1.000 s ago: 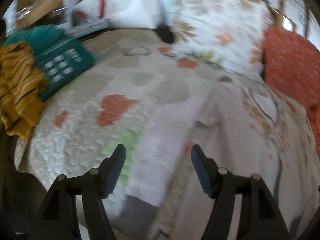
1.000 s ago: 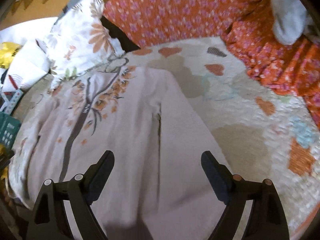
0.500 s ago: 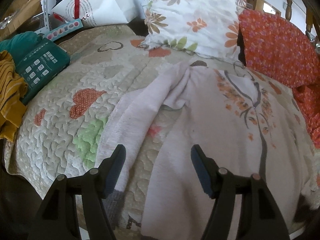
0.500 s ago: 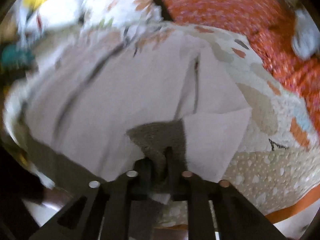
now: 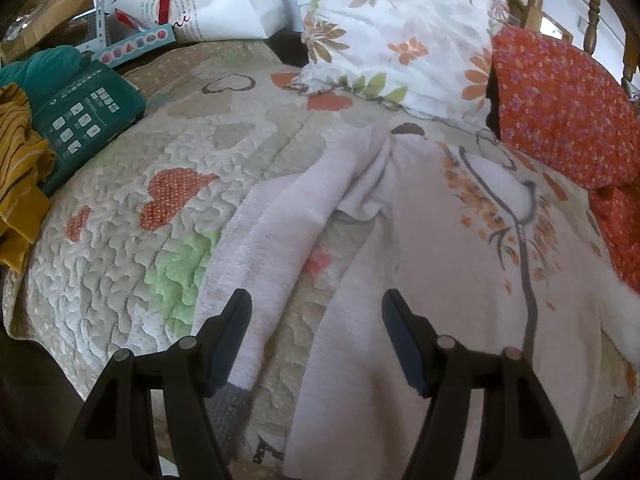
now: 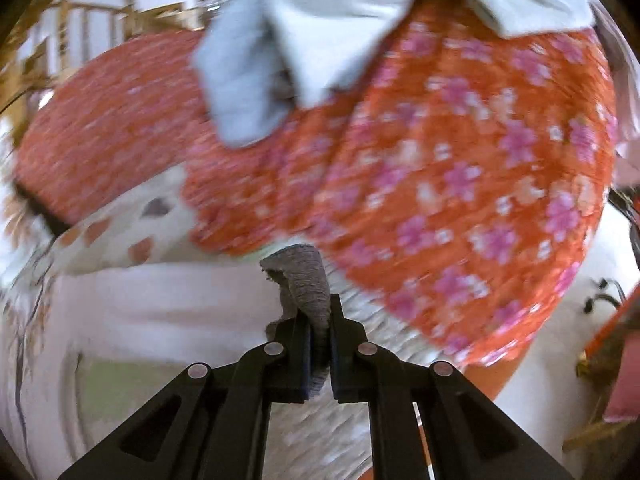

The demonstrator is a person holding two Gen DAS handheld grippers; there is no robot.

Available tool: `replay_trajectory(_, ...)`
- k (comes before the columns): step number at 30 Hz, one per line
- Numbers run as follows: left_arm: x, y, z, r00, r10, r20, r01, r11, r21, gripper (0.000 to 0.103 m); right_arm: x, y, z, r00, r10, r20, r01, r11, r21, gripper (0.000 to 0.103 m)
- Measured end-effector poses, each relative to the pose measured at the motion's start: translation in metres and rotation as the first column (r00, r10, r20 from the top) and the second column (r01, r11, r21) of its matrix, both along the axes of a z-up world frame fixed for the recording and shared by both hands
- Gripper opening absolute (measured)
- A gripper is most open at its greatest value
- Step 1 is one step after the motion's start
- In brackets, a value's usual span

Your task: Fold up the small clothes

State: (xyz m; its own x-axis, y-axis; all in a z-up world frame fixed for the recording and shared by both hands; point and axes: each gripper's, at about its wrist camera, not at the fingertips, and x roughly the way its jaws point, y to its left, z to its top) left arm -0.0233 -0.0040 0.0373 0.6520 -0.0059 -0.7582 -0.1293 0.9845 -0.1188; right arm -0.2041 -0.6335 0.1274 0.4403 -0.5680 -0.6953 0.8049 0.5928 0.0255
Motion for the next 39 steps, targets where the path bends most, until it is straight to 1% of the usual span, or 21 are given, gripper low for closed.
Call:
replay_trajectory(3, 0.005, 0.004, 0.003, 1.0, 0.006, -0.01, -0.005, 1.0, 0.009, 0.067, 0.013, -0.004, 0.0, 0.999, 0.001, 0.047, -0.003, 0.999, 0.036, 0.007)
replay_trajectory(6, 0.013, 0.013, 0.015, 1.0, 0.001, -0.006, -0.001, 1.0, -0.006, 0.067, 0.039, 0.013, 0.003, 0.991, 0.081, 0.109, -0.092, 0.991, 0.1, 0.007)
replay_trajectory(7, 0.017, 0.019, 0.022, 1.0, 0.003, 0.002, -0.003, 1.0, -0.023, 0.067, 0.054, 0.024, 0.005, 0.984, 0.118, 0.132, -0.135, 0.982, 0.132, 0.007)
replay_trajectory(9, 0.025, 0.031, 0.035, 1.0, 0.016, 0.017, -0.015, 0.998, -0.054, 0.067, 0.084, 0.048, 0.009, 0.962, 0.197, 0.188, -0.232, 0.954, 0.192, 0.007)
replay_trajectory(10, 0.03, 0.036, 0.041, 0.999, 0.023, 0.025, -0.021, 0.998, -0.058, 0.068, 0.108, 0.066, 0.009, 0.946, 0.243, 0.214, -0.29, 0.93, 0.225, 0.007)
replay_trajectory(12, 0.039, 0.051, 0.052, 0.997, 0.045, 0.055, -0.042, 0.998, -0.047, 0.069, 0.143, 0.1, 0.01, 0.913, 0.319, 0.255, -0.384, 0.884, 0.267, 0.007)
replay_trajectory(13, 0.042, 0.057, 0.056, 0.996, 0.058, 0.068, -0.055, 0.998, -0.037, 0.069, 0.161, 0.125, 0.012, 0.889, 0.367, 0.273, -0.439, 0.854, 0.281, 0.007)
replay_trajectory(15, 0.045, 0.073, 0.061, 0.99, 0.093, 0.104, -0.092, 0.996, -0.016, 0.07, 0.187, 0.168, 0.01, 0.854, 0.434, 0.286, -0.51, 0.807, 0.299, 0.007)
replay_trajectory(17, 0.044, 0.093, 0.058, 0.982, 0.14, 0.131, -0.139, 0.99, -0.013, 0.072, 0.226, 0.218, 0.006, 0.814, 0.505, 0.288, -0.578, 0.753, 0.315, 0.007)
replay_trajectory(18, 0.045, 0.103, 0.055, 0.978, 0.166, 0.124, -0.164, 0.986, -0.021, 0.072, 0.24, 0.236, 0.003, 0.797, 0.532, 0.285, -0.602, 0.732, 0.319, 0.007)
replay_trajectory(19, 0.047, 0.112, 0.052, 0.978, 0.184, 0.103, -0.181, 0.983, -0.036, 0.072, 0.26, 0.265, -0.002, 0.775, 0.567, 0.278, -0.632, 0.703, 0.326, 0.007)
replay_trajectory(20, 0.051, 0.121, 0.049, 0.977, 0.197, 0.078, -0.192, 0.979, -0.065, 0.072, 0.276, 0.287, -0.007, 0.759, 0.592, 0.271, -0.651, 0.682, 0.334, 0.007)
replay_trajectory(22, 0.054, 0.137, 0.047, 0.976, 0.207, 0.063, -0.199, 0.973, -0.117, 0.072, 0.299, 0.33, -0.017, 0.732, 0.632, 0.253, -0.679, 0.648, 0.346, 0.007)
replay_trajectory(24, 0.054, 0.147, 0.045, 0.97, 0.235, 0.059, -0.227, 0.967, -0.12, 0.072, 0.322, 0.368, -0.033, 0.705, 0.668, 0.238, -0.703, 0.611, 0.365, 0.007)
replay_trajectory(28, 0.054, 0.168, 0.045, 0.96, 0.277, 0.046, -0.265, 0.948, -0.178, 0.072, 0.36, 0.435, -0.064, 0.671, 0.719, 0.182, -0.721, 0.574, 0.389, 0.007)
replay_trajectory(31, 0.055, 0.176, 0.045, 0.956, 0.29, 0.036, -0.278, 0.941, -0.191, 0.072, 0.383, 0.464, -0.084, 0.652, 0.746, 0.135, -0.723, 0.558, 0.408, 0.008)
replay_trajectory(34, 0.056, 0.183, 0.044, 0.953, 0.302, 0.026, -0.29, 0.934, -0.206, 0.072, 0.401, 0.484, -0.105, 0.636, 0.768, 0.073, -0.714, 0.55, 0.433, 0.014)
replay_trajectory(35, 0.055, 0.185, 0.044, 0.951, 0.308, 0.023, -0.297, 0.931, -0.211, 0.072, 0.404, 0.487, -0.108, 0.632, 0.771, 0.072, -0.712, 0.541, 0.448, 0.016)
replay_trajectory(37, 0.054, 0.192, 0.044, 0.945, 0.328, 0.016, -0.316, 0.922, -0.224, 0.072, 0.407, 0.493, -0.109, 0.617, 0.778, 0.119, -0.719, 0.496, 0.487, 0.016)
replay_trajectory(38, 0.053, 0.196, 0.044, 0.941, 0.339, 0.014, -0.327, 0.916, -0.231, 0.072, 0.405, 0.496, -0.104, 0.605, 0.784, 0.141, -0.731, 0.477, 0.488, 0.016)
replay_trajectory(39, 0.052, 0.201, 0.043, 0.936, 0.352, 0.01, -0.34, 0.91, -0.237, 0.072, 0.402, 0.501, -0.099, 0.591, 0.792, 0.154, -0.747, 0.465, 0.474, 0.02)
